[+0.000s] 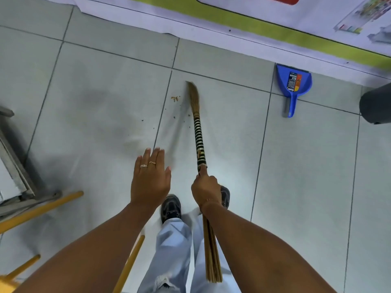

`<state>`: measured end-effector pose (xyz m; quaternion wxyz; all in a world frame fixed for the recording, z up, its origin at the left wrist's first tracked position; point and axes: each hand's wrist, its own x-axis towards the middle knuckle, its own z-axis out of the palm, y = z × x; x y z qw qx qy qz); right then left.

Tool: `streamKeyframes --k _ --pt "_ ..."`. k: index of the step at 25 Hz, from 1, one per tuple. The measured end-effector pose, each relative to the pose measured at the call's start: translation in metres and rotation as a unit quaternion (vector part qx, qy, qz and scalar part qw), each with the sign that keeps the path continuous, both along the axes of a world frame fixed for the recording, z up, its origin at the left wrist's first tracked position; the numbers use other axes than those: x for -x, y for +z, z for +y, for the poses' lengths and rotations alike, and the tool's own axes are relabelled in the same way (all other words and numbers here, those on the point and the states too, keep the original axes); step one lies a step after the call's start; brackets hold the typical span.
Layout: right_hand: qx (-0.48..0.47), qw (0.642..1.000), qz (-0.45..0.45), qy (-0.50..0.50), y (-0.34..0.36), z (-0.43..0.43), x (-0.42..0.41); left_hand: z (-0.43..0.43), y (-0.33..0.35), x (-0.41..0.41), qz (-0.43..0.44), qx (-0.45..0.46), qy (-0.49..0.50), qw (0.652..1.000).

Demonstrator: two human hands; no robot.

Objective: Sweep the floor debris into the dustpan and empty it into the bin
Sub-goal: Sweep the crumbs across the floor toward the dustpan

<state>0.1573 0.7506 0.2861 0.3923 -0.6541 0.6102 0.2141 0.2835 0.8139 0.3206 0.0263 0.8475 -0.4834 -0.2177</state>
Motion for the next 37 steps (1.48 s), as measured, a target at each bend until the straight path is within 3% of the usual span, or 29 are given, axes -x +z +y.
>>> streamKeyframes --k 2,5,9,15,24,30,33,37 --pt "0.010 0.999 -0.012 0.033 0.004 0.017 0.005 0.001 0.004 -0.005 -0.005 0.020 0.021 1.000" --pt "0.009 0.987 -0.021 0.158 0.001 0.035 0.000 0.005 0.007 -0.012 -0.008 0.025 0.036 0.999" --pt "-0.063 0.962 -0.017 0.267 -0.003 0.042 -0.018 0.010 0.002 -0.013 0.004 0.018 0.045 0.999" --pt "-0.083 0.981 0.043 0.169 -0.013 0.028 -0.023 0.015 0.000 -0.012 -0.006 -0.016 -0.007 1.000" --pt "-0.079 0.994 0.046 0.055 -0.018 0.005 -0.027 0.005 -0.003 -0.014 -0.008 -0.012 -0.014 1.000" --pt "-0.033 0.991 -0.018 0.129 0.003 0.029 -0.013 0.012 -0.003 -0.010 -0.011 -0.013 0.001 1.000" --pt "-0.059 0.985 -0.028 0.161 0.006 0.033 -0.026 0.010 -0.004 -0.007 -0.014 -0.003 0.024 1.000" --pt "-0.102 0.990 -0.006 0.097 -0.007 0.017 -0.053 0.005 -0.008 -0.006 -0.014 0.002 0.029 0.999"
